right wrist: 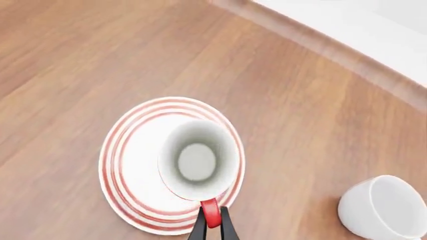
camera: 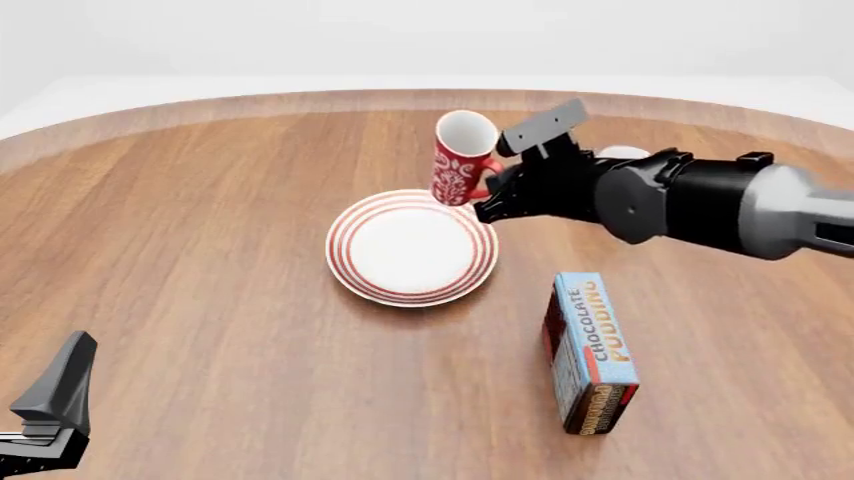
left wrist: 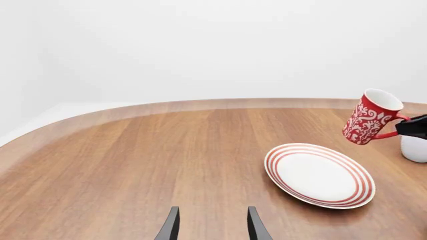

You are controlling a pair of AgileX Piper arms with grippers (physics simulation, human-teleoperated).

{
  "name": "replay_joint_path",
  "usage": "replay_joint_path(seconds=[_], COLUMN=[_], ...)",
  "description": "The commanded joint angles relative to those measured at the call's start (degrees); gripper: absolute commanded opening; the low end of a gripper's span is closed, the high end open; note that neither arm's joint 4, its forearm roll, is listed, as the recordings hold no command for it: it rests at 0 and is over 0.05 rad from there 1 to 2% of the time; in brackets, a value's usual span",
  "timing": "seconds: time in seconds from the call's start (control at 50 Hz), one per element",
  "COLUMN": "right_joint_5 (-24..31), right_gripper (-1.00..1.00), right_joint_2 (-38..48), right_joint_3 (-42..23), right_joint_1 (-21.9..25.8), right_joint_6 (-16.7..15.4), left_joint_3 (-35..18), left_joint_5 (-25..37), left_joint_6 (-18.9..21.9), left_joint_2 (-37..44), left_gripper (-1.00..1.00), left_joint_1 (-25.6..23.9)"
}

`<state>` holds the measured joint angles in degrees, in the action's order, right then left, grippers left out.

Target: Pick up the red mug and put it on the plate

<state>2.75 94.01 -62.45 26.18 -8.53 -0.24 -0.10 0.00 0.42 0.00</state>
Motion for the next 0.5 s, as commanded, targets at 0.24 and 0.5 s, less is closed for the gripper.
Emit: replay_joint_path(seconds=[0.24, 0.5], right_joint_5=[-0.3, -0.2], right_gripper=[-1.00, -1.00], right_joint_2=[7.3, 11.3], right_joint_3=[-7.5, -10.9], right_joint_1=[-0.8, -0.3], right_joint_6=[-0.1, 0.6], left_joint_3=[0.0, 0.0], left_joint_5=[0.0, 0.0], left_joint_6=[0.0, 0.0], left_joint_2=[0.0, 0.0], left_gripper=[1.00, 1.00], left_joint_1=[0.0, 0.0])
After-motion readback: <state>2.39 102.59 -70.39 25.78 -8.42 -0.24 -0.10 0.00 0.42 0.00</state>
